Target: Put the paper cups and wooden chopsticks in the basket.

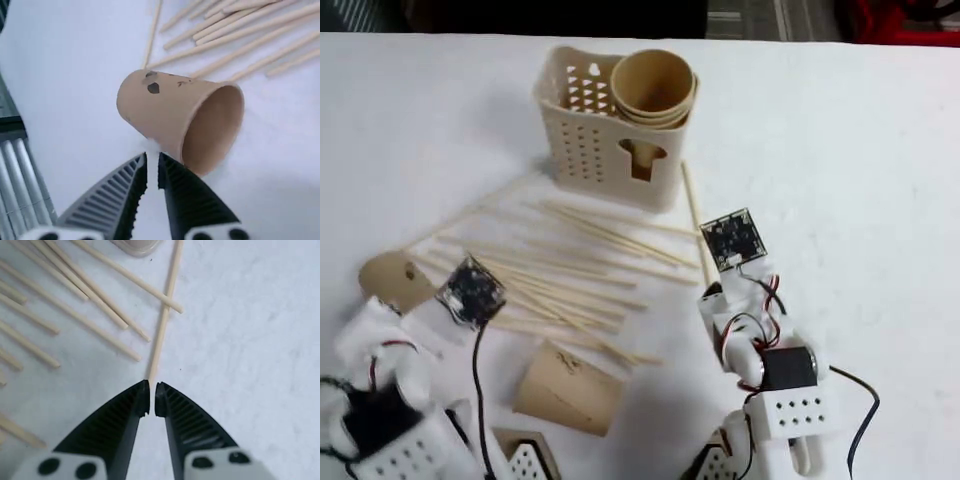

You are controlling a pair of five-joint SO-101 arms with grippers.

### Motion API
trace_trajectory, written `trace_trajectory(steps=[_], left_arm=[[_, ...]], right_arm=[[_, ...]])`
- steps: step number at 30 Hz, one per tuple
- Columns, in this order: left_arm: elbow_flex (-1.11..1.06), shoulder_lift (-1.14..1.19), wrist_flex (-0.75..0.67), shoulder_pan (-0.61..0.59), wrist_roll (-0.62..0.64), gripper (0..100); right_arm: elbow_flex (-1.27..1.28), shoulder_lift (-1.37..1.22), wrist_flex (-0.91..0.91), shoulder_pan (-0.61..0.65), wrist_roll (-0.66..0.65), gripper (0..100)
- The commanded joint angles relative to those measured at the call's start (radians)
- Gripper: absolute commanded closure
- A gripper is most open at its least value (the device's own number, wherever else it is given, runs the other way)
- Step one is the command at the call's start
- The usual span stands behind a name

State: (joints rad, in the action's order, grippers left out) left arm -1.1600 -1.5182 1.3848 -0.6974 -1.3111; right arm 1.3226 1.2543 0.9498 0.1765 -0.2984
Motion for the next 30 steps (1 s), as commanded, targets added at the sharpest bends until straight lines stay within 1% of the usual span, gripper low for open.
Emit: trace_trajectory(steps=[1, 5, 10, 12, 13, 15, 18, 20, 24, 28, 30], left_arm=[[0.018, -0.183, 0.041, -0.004, 0.012, 97], [0.021, -0.321, 0.041, -0.005, 0.095, 98], [0.025, -0.278, 0.043, -0.012, 0.100, 98], [0.026, -0.269, 0.072, -0.024, 0.089, 97], [0.026, -0.269, 0.095, -0.041, 0.064, 95], [0.026, -0.269, 0.138, -0.085, 0.002, 87], [0.021, -0.269, 0.164, -0.216, -0.060, 74], [0.021, -0.265, 0.155, -0.295, -0.101, 74], [0.012, -0.263, 0.152, -0.432, -0.241, 76], [0.014, -0.263, 0.149, -0.493, -0.292, 76], [0.009, -0.263, 0.118, -0.506, -0.298, 76]], right_arm=[[-0.008, 0.012, -0.012, -0.001, 0.003, 95.7], [-0.008, 0.012, -0.012, -0.001, 0.003, 95.7], [-0.008, 0.010, -0.010, -0.001, 0.003, 95.7], [-0.008, 0.010, -0.010, -0.001, 0.003, 95.7], [-0.008, 0.010, -0.010, -0.001, 0.003, 95.7], [-0.008, 0.010, -0.008, -0.001, 0.003, 95.7], [-0.008, 0.010, -0.008, -0.001, 0.003, 95.7], [-0.008, 0.010, -0.008, -0.001, 0.003, 95.7], [-0.008, 0.008, -0.008, -0.001, 0.003, 95.7], [-0.008, 0.008, -0.008, -0.001, 0.003, 95.7], [-0.008, 0.008, -0.008, -0.001, 0.003, 95.7]])
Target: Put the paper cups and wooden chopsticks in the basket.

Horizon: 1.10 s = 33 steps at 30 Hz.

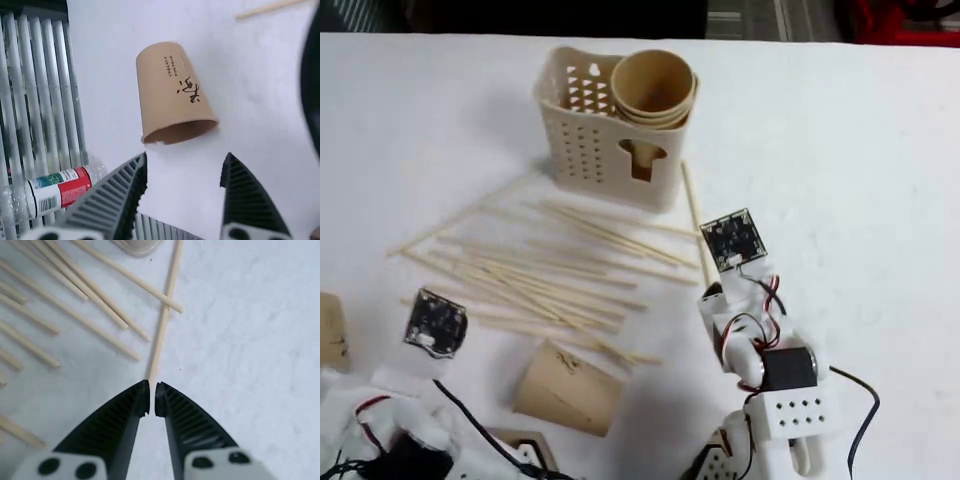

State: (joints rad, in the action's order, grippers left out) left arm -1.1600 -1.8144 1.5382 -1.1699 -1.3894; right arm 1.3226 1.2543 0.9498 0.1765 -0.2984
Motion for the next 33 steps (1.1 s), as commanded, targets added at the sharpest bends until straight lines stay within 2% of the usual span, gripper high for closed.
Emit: trace_trajectory(steps=[1, 5, 15, 20, 27, 33], left_arm=[[0.009, 0.035, -0.058, -0.042, -0.216, 76], [0.008, 0.036, -0.107, -0.076, -0.213, 76], [0.087, 0.085, -0.098, -0.087, -0.204, 76], [0.354, 0.464, -0.091, -0.084, -0.137, 76], [0.802, 1.099, 0.072, -0.087, -0.133, 76], [0.934, 1.389, 0.126, -0.087, -0.183, 76]], right_arm=[[-0.008, 0.008, -0.008, -0.001, 0.003, 95.7], [-0.008, 0.008, -0.008, -0.001, 0.003, 95.7], [-0.006, 0.008, -0.007, -0.001, 0.003, 95.7], [-0.006, 0.008, -0.007, -0.001, 0.003, 95.7], [-0.006, 0.008, -0.007, -0.001, 0.003, 95.7], [-0.006, 0.008, -0.007, -0.001, 0.003, 95.7]])
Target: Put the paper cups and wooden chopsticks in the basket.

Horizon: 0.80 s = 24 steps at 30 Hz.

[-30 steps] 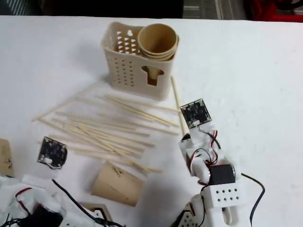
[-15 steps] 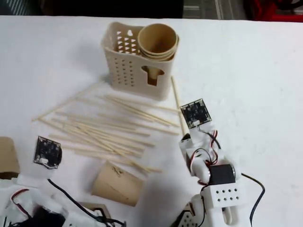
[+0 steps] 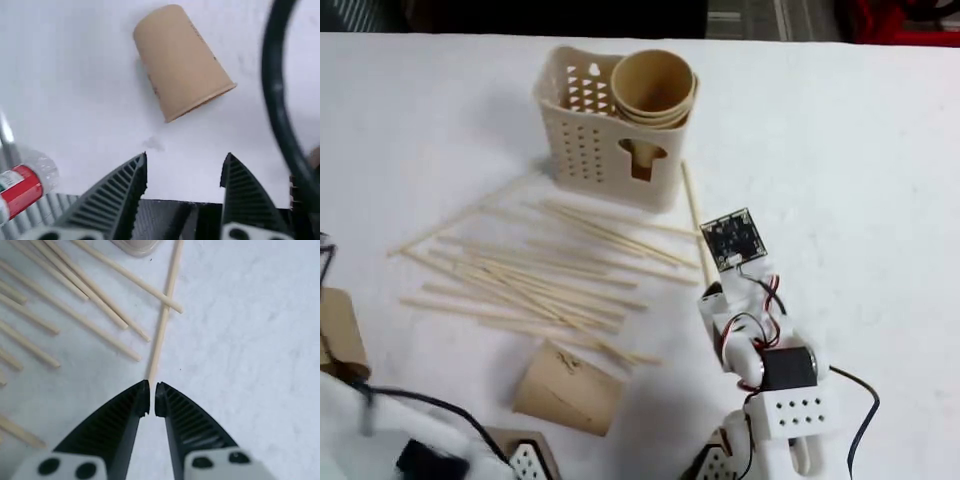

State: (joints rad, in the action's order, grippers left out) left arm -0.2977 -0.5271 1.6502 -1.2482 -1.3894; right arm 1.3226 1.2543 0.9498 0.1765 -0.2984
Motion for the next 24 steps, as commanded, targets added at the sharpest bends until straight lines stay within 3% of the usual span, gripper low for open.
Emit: trace_trajectory(steps=[1, 6, 14, 18, 24], left_arm=[[0.069, 0.125, 0.014, -0.008, -0.206, 76], [0.029, 0.202, -0.052, -0.018, -0.252, 76], [-0.212, 0.268, -0.482, -0.019, -0.247, 76], [-0.305, 0.266, -0.620, -0.019, -0.238, 76], [-0.325, 0.266, -0.720, -0.012, -0.025, 78]], right_arm=[[-0.006, 0.008, -0.007, -0.001, 0.003, 95.7], [-0.006, 0.008, -0.008, -0.001, 0.003, 95.7], [-0.006, 0.008, -0.008, -0.001, 0.003, 95.7], [-0.006, 0.008, -0.008, -0.001, 0.003, 95.7], [-0.006, 0.008, -0.012, -0.001, 0.003, 95.7]])
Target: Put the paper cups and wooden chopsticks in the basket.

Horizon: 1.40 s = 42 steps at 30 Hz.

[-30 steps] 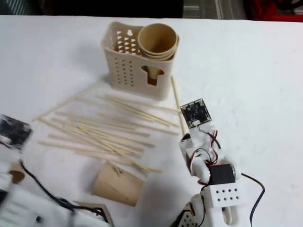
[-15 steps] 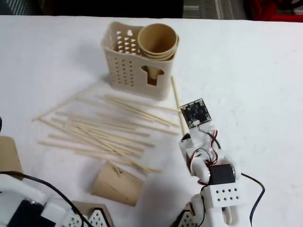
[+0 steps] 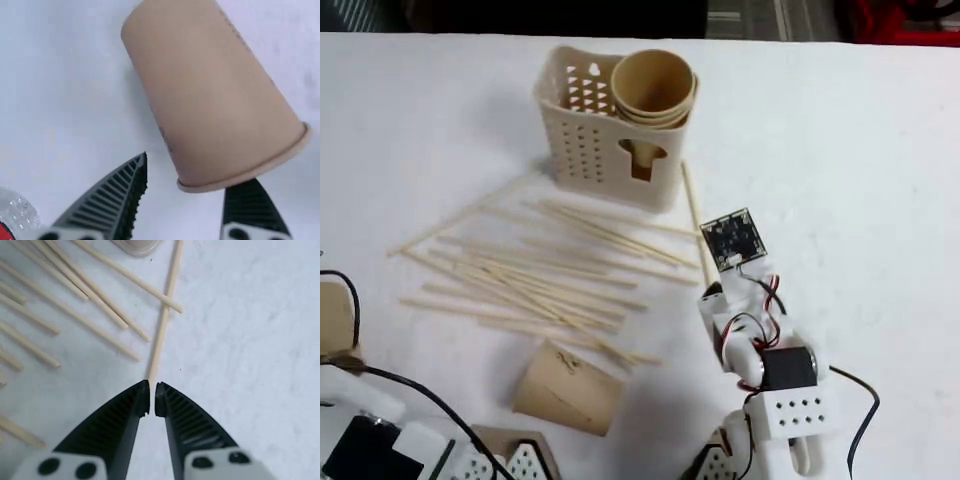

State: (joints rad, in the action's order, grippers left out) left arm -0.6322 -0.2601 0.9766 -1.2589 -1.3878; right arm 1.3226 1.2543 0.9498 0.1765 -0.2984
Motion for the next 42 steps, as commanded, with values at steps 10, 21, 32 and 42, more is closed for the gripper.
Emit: trace_trajectory(steps=[10, 21, 32, 42], left_arm=[[0.006, -0.002, -0.012, 0.062, 0.144, 96], [0.094, -0.074, 0.221, 0.183, 0.227, 98], [0.414, -0.320, 0.666, 0.533, 0.508, 98], [0.755, -0.318, 0.795, 0.954, 0.856, 98]], right_arm=[[-0.006, 0.008, -0.012, -0.001, 0.003, 95.7], [-0.006, 0.008, -0.012, -0.001, 0.003, 95.7], [-0.006, 0.008, -0.012, -0.001, 0.003, 95.7], [-0.006, 0.008, -0.012, -0.001, 0.003, 95.7]])
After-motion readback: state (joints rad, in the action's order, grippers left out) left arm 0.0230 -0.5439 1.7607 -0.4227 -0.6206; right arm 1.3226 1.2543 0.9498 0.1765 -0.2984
